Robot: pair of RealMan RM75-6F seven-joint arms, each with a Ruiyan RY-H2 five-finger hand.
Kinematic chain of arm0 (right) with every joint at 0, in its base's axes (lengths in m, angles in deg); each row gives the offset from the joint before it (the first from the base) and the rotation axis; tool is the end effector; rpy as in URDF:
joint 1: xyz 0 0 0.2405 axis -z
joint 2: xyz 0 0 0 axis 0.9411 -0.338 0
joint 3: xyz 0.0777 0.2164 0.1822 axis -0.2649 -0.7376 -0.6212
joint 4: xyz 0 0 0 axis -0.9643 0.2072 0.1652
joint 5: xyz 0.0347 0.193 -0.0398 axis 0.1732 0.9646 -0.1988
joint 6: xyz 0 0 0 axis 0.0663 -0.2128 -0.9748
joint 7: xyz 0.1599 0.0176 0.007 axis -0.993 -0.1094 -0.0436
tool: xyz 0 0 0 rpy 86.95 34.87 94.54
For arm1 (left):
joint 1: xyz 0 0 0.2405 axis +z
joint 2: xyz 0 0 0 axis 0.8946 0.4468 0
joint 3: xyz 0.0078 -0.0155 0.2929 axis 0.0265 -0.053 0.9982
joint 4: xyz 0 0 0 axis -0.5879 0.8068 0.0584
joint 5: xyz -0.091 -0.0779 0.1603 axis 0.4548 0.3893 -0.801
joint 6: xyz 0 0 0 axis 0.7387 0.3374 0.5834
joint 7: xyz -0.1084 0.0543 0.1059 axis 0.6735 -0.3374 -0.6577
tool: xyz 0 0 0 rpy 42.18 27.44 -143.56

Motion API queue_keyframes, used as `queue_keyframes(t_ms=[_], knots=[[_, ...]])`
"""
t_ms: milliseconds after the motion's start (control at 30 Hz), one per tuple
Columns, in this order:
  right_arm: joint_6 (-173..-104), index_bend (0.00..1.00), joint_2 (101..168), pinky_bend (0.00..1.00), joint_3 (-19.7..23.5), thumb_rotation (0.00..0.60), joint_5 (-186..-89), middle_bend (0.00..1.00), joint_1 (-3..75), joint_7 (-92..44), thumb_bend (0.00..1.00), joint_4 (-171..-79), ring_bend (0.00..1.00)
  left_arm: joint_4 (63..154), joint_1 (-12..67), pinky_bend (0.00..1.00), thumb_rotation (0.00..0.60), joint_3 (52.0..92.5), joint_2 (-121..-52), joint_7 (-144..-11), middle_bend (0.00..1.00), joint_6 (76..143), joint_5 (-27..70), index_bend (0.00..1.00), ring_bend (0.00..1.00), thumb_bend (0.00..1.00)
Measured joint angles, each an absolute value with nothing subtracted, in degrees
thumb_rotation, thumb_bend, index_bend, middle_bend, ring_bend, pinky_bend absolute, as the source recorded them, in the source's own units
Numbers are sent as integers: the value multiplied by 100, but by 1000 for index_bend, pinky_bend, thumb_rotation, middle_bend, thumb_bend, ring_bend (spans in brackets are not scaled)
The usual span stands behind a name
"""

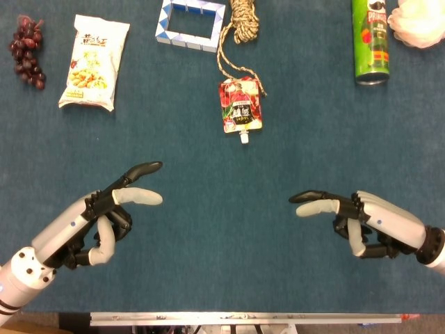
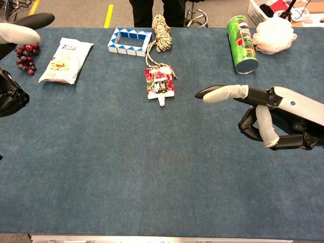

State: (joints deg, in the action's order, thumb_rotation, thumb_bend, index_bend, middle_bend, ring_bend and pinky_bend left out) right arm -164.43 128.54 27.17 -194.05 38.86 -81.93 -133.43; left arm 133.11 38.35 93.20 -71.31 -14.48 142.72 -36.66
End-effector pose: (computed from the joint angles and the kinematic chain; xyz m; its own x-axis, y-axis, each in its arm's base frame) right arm -0.2027 -0.2188 0.0632 -0.1812 -0.7742 0.6065 -0.5961 -0.4040 -0.6938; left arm -0.1873 0.1967 0.1324 -0.4333 0.7023 0.5648 0.4792 -0.3512 0.8044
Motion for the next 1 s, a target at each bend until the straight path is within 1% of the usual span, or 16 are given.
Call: queue_keyframes(t_ms=[167,300,633,1000], knots=[[-16436,236,12843,965,2794,600,-19494,142,3834,-8155,1000,-13340,905,13283,3860,979,600,9331,-7170,-1668,0,14214,-3569,192,921,1000],[-16433,265,12827,965,2904,600,-19628,156,3733,-8258,1000,-13330,905,13222,3847,979,600,9379,-7183,-1591,0,14184,-3528,193,921,1000],[-16467,279,12853,965,3038,600,-19575,164,3657,-8342,1000,-13249,905,13135,3800,978,600,9478,-7158,-1419,0,14204,-3474,199,921,1000],[-16818,264,13081,965,2928,600,-19197,155,3892,-8491,1000,-13206,906,13068,3794,978,600,9514,-7203,-1379,0,14182,-3378,202,921,1000]])
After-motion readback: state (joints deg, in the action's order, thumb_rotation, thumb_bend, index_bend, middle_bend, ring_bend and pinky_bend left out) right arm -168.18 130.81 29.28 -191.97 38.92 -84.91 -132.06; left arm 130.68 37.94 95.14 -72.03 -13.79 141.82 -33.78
